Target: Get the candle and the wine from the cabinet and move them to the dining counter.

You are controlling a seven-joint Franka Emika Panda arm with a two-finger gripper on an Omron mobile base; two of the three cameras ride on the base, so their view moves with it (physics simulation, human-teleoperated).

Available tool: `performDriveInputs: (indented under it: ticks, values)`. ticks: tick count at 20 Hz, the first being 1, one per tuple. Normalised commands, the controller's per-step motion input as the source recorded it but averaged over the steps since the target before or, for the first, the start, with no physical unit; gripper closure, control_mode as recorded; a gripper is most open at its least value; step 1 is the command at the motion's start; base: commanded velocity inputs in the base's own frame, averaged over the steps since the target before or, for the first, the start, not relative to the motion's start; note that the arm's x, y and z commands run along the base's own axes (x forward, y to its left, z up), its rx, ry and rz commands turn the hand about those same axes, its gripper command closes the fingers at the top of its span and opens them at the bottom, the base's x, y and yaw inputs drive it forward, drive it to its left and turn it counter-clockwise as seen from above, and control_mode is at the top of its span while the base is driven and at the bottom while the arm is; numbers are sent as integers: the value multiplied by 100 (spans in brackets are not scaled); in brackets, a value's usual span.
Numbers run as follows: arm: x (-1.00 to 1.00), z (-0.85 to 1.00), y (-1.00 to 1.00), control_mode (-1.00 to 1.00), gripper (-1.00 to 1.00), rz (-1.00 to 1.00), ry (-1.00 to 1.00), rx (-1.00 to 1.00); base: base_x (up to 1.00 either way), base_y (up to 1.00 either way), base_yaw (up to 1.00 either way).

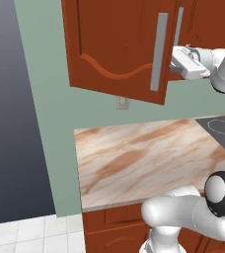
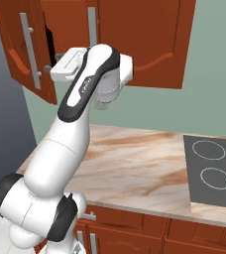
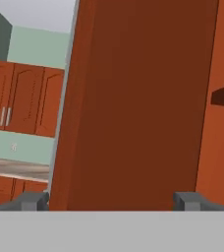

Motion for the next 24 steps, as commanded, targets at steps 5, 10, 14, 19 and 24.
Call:
performDriveInputs:
  ticks: [5,10,14,19,24]
  values:
    - [-28,-1,65,-100,-100,0,5,-2,0,0,0]
    - [-67,-6,79,-100,-100,0,11,0,0,0,0]
    - [-54,-13,88,-100,-100,0,13,0,0,0,0]
    - [-32,0,95,-100,-100,0,4,0,0,0,0]
    - [-7,0,95,-100,-100,2,0,0,0,0,0]
